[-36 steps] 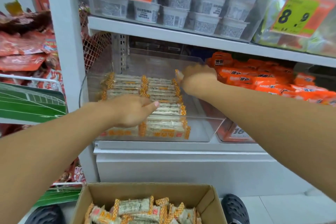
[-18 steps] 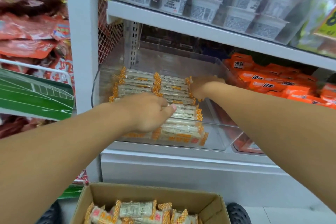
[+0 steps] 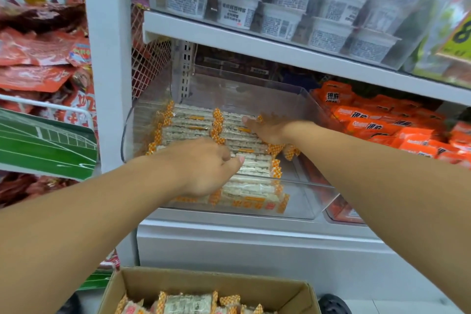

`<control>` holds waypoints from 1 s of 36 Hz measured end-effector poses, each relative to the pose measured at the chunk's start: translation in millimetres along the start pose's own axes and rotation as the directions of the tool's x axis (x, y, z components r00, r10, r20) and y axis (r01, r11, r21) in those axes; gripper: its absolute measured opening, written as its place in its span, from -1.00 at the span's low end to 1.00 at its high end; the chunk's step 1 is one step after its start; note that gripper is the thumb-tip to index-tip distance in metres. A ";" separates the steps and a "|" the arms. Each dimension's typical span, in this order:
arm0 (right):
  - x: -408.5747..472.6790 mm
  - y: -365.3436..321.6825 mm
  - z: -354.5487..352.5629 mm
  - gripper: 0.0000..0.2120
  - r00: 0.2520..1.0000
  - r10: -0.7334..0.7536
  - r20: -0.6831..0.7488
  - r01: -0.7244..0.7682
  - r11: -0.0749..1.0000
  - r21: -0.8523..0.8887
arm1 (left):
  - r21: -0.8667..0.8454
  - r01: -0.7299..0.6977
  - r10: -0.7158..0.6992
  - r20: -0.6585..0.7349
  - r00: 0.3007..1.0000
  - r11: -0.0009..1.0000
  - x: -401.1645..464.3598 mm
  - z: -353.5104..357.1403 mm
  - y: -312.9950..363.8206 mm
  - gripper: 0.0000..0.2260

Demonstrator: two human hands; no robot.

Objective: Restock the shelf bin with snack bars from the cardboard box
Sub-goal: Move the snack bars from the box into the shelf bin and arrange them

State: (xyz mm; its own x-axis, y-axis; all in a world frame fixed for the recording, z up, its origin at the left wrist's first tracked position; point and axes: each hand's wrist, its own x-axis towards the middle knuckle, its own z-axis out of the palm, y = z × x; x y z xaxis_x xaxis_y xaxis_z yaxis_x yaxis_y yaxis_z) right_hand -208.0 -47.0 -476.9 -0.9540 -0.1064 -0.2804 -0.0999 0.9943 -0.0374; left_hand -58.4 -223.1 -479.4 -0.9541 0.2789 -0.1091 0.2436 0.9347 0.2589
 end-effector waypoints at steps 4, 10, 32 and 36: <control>12.4 8.5 16.2 -0.17 0.999 -0.036 -0.032 0.039 0.994 0.098 | 0.009 -0.019 0.019 -0.018 1.000 1.000 -0.1 1.5 -0.6 -0.50; 28.6 19.7 23.5 0.29 0.997 -0.050 -0.055 0.058 0.985 0.160 | -0.006 -0.018 0.018 -0.024 1.000 1.000 2.0 2.9 -3.3 -0.49; -207.4 17.6 92.3 -0.79 0.231 -0.317 -0.920 0.617 0.779 -0.114 | 0.255 -0.268 0.370 -0.660 0.654 0.929 -64.4 22.8 30.1 -0.69; -212.3 3.7 192.3 -0.68 0.632 -0.264 -0.729 0.619 0.737 0.270 | 0.198 -0.272 0.325 -0.331 0.886 0.942 -93.1 75.6 40.6 -0.71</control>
State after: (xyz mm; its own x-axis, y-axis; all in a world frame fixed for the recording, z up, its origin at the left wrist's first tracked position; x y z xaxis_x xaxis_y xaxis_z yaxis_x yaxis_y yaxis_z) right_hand 48.5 -22.2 -601.9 -0.7825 -0.3243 0.5315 -0.5881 0.6653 -0.4599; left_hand 53.4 -194.4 -531.3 -0.8236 0.4782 0.3049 0.5232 0.8482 0.0832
